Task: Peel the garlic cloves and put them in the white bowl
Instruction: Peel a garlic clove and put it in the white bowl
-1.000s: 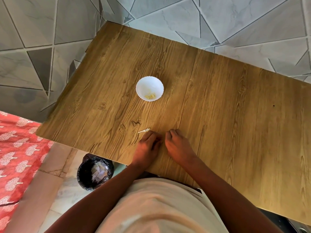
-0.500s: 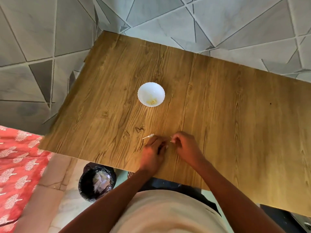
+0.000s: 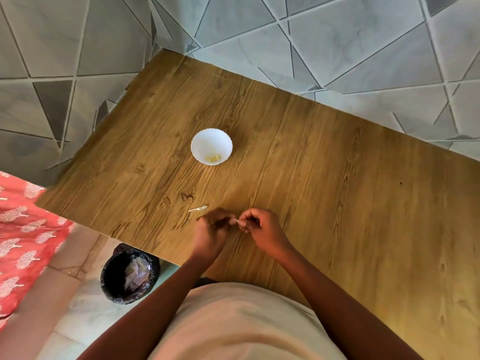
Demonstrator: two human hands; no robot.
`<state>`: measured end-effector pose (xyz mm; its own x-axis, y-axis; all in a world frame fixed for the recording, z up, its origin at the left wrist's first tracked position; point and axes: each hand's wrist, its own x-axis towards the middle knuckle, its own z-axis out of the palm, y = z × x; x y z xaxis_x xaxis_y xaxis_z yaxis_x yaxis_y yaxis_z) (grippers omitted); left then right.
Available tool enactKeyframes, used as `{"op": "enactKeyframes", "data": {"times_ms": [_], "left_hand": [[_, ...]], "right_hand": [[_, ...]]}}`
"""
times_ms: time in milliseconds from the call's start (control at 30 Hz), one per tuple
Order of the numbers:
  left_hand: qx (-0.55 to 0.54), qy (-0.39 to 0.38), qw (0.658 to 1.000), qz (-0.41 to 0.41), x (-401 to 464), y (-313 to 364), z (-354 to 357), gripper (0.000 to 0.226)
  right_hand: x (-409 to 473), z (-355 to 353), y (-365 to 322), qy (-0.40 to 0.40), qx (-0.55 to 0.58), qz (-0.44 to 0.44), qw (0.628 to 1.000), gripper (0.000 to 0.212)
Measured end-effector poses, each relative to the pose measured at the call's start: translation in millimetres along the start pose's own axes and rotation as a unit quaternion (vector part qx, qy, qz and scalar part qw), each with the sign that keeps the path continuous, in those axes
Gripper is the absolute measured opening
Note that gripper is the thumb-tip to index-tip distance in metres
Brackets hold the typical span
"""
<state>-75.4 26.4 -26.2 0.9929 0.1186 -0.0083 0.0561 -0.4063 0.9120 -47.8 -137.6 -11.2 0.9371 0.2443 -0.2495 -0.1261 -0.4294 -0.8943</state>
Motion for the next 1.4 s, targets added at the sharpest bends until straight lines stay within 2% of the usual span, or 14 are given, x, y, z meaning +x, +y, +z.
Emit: {"op": "enactKeyframes", "data": {"times_ms": [100, 200, 267, 300, 333, 367, 467, 500, 567, 667, 800, 967, 1200, 1400], "left_hand": [[-0.055, -0.012, 0.993, -0.1, 3, 8, -2, 0.029], [-0.085, -0.03, 0.982, -0.164, 10, 14, -8, 0.029], [-0.098, -0.047, 0.975, -0.192, 15, 19, -12, 0.026], [-0.106, -0.051, 0.972, -0.204, 18, 21, -14, 0.027], [-0.111, -0.05, 0.969, -0.216, 21, 22, -15, 0.03], [-0.114, -0.048, 0.967, -0.221, 23, 23, -16, 0.033], [-0.109, -0.037, 0.971, -0.208, 26, 21, -17, 0.036], [-0.102, -0.032, 0.974, -0.2, 26, 20, -18, 0.037], [-0.097, -0.021, 0.974, -0.201, 25, 16, -19, 0.036], [-0.097, -0.013, 0.972, -0.212, 27, 15, -20, 0.031], [-0.076, -0.01, 0.976, -0.202, 26, 11, -20, 0.026], [-0.05, -0.016, 0.977, -0.208, 25, 10, -17, 0.026], [-0.063, -0.014, 0.979, -0.195, 23, 15, -18, 0.028], [-0.084, -0.029, 0.977, -0.194, 22, 18, -20, 0.028]], "right_hand": [[0, -1, 1, -0.003, -0.121, -0.111, 0.986, 0.014], [0, 2, 0, 0.027, -0.318, -0.272, 0.908, 0.012], [1, 3, 0, 0.045, -0.384, -0.337, 0.859, 0.016], [1, 3, 0, 0.05, -0.396, -0.346, 0.849, 0.012], [2, 4, 0, 0.055, -0.395, -0.337, 0.853, 0.007], [3, 6, 0, 0.06, -0.372, -0.303, 0.876, 0.004], [4, 14, -8, 0.048, -0.189, -0.105, 0.975, 0.004], [4, 16, -10, 0.036, -0.126, -0.046, 0.99, 0.007], [4, 18, -13, 0.018, -0.071, 0.007, 0.997, 0.009], [1, 13, -13, 0.024, -0.091, -0.013, 0.995, 0.01], [2, 4, -1, 0.023, -0.219, -0.069, 0.973, 0.009], [4, 2, 1, 0.006, -0.285, -0.064, 0.956, 0.016], [2, 6, -7, 0.077, -0.251, -0.059, 0.963, 0.011], [5, 10, -16, 0.066, -0.146, -0.096, 0.982, 0.011]]}}
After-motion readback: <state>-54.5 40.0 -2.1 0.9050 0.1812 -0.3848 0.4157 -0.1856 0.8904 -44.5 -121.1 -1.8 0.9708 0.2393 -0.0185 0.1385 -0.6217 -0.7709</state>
